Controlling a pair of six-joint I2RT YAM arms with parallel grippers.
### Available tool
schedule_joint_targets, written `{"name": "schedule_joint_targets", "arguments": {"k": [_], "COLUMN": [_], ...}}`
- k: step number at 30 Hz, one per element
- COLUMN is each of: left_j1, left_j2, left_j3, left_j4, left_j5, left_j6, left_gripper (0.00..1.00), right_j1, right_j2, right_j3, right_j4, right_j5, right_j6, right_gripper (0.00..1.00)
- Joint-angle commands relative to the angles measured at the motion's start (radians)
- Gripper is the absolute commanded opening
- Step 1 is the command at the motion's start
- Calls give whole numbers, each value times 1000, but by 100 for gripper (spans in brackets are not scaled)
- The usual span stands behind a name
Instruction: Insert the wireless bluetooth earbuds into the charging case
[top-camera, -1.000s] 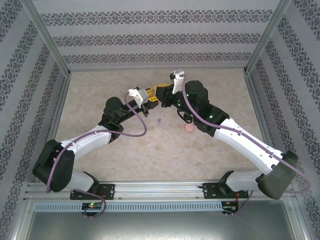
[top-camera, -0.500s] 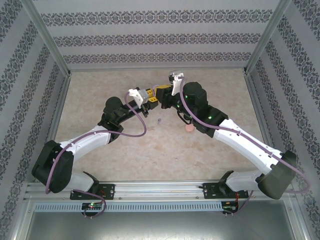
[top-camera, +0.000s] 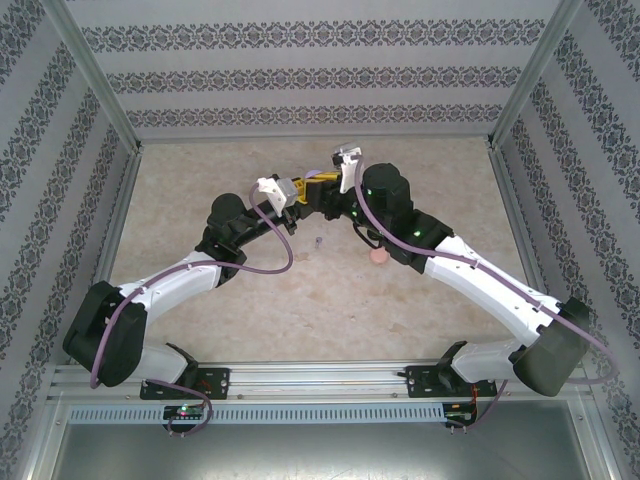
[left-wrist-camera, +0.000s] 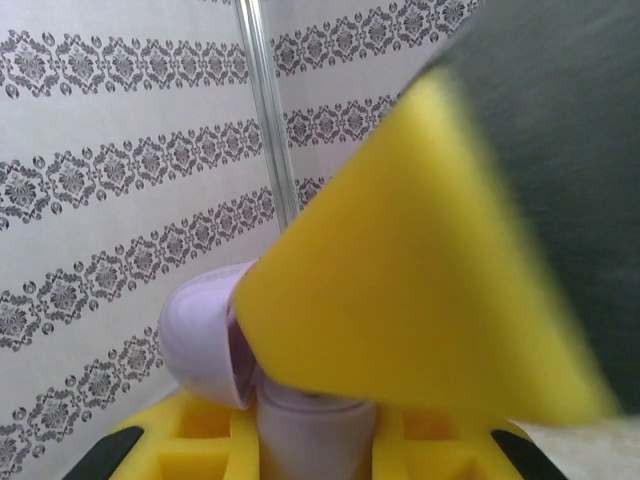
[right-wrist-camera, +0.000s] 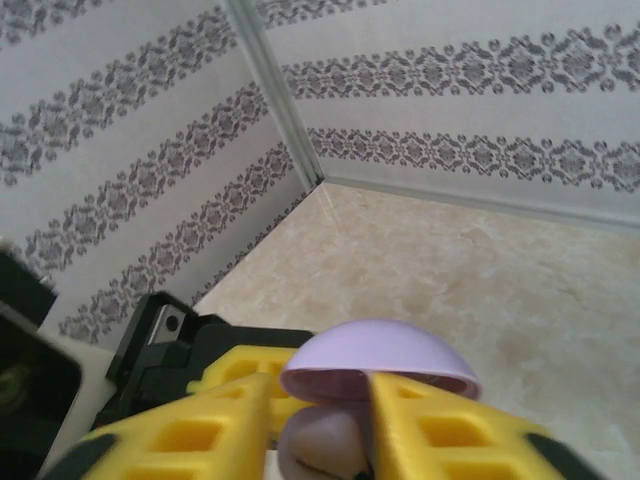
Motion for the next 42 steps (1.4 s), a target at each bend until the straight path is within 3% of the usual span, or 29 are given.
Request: {"name": "schedule_joint_targets", "arguments": {"k": [1,3,9,18,29,37,42], "left_j1": [-14,-14,14,70,125,152,162], "left_j2": [-36,-34,-32,-71,-182,-244,-260], "left_j3": [27,18,-26,-70,-177,-249,-274], "left_j4": [66,78,149,170,198,231,245], "left_j5": [-15,-32,-86,-139,-257,-304,-306], "left_j6": [7,2,-40,-107,-155,-165,-179], "left_gripper": [0,0,0,0,0,0,0], "right_j1": [8,2,-47,-138,-125,-59,-40], "right_j2": [0,-13,-95,-120,257,591,698], "right_j3": [39,73,122,100,111,333,405], "right_j4": [-70,-85,-130,-323,-522,-719,-752], "right_j5": [-10,0,17,59,94,187,217], "right_j6": [10,24,119,266,430,531,606], "right_gripper": [53,62,71,72,67,62,57]}}
